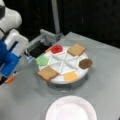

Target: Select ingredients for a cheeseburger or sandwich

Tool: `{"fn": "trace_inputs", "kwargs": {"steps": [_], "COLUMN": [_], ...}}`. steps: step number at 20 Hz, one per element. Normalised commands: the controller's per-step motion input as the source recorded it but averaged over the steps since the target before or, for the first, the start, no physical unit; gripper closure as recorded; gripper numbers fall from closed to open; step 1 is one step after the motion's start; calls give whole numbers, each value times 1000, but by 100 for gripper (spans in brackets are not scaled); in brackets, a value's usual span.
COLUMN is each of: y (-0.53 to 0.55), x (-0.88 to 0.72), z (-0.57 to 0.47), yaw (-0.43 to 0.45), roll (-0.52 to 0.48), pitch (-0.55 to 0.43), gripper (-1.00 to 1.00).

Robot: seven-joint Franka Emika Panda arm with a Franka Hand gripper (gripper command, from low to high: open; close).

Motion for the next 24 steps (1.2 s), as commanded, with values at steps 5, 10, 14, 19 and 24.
{"fn": "trace_inputs", "kwargs": {"steps": [5,10,14,19,24], "y": [-83,-203,-358,-462,-420], "x": [249,313,330,347,286], "z": [-152,-275,-398,-359,-147], "yaw": [144,262,286,334,335], "roll": [539,600,520,469,467], "pitch": [-140,-201,-143,-60,-19], "gripper": [-100,-100,-100,-100,-100]}}
